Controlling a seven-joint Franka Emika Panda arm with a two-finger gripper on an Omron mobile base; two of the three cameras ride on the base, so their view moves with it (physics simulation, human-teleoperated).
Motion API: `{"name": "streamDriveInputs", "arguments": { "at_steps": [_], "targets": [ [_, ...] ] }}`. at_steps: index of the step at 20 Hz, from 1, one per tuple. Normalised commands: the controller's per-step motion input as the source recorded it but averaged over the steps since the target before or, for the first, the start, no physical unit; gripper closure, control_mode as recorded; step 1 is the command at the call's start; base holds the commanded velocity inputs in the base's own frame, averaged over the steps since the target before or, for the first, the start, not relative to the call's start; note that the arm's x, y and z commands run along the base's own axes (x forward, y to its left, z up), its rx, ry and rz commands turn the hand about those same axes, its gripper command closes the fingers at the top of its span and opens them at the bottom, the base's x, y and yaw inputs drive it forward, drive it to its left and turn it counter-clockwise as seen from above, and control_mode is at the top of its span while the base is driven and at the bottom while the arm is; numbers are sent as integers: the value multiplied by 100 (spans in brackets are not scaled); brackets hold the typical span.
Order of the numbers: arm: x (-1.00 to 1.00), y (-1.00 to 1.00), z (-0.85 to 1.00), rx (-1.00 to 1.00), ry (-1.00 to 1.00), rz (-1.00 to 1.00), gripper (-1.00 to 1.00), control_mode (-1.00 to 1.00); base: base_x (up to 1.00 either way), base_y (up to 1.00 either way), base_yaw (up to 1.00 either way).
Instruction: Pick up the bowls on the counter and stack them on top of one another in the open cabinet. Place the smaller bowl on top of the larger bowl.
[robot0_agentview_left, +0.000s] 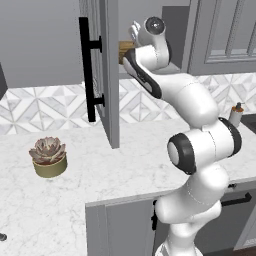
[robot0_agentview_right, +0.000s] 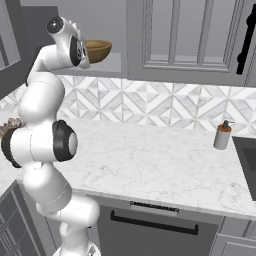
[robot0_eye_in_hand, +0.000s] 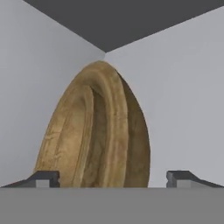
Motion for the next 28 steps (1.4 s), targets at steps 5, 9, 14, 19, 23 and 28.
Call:
{"name": "streamDriveInputs", "arguments": {
  "at_steps": [5,9,14,19,23,28],
  "targets": [
    [-84,0,35,0,-9,0,-100,-100,0,0,0],
    [-100,-3,30,6,1,0,-100,-100,0,0,0],
    [-100,-22,3,3,9,0,-100,-100,0,0,0],
    [-100,-32,-32,0,3,0,-100,-100,0,0,0],
    [-94,-22,-74,0,8,2,-100,-100,0,0,0],
    [-51,-17,-95,0,17,4,-100,-100,0,0,0]
  ]
}}
